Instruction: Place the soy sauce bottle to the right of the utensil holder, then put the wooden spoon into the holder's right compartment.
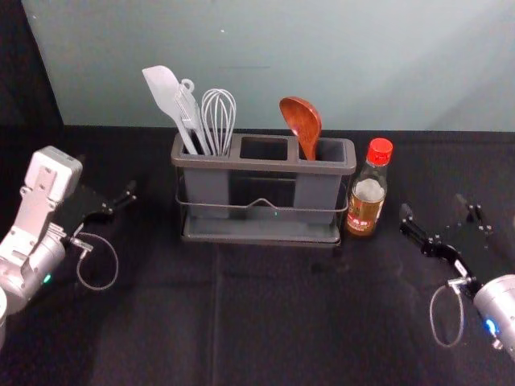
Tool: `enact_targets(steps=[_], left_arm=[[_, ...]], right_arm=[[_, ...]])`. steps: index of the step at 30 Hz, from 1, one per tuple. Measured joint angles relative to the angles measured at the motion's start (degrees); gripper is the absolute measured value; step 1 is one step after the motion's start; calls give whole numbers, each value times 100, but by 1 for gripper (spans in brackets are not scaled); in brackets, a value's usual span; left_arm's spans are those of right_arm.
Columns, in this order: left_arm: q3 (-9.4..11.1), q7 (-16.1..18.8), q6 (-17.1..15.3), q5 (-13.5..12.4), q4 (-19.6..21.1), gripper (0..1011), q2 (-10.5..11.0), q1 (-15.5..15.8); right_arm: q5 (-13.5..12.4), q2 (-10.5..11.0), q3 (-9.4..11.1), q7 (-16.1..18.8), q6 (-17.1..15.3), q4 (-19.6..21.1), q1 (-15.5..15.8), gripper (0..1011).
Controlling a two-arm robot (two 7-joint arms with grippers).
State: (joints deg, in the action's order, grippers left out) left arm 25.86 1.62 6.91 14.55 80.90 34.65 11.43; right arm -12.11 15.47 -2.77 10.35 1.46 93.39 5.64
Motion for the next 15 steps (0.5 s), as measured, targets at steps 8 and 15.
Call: enact_targets(steps=[8,15], left_arm=[[0,0,0,0,0,1005,0,0],[0,0,0,0,0,1005,0,0]], right_arm=[[181,-37,-96,16,-187,-649,-413,1002],[408,-62,-243,28,-401,-977,-746,1002]])
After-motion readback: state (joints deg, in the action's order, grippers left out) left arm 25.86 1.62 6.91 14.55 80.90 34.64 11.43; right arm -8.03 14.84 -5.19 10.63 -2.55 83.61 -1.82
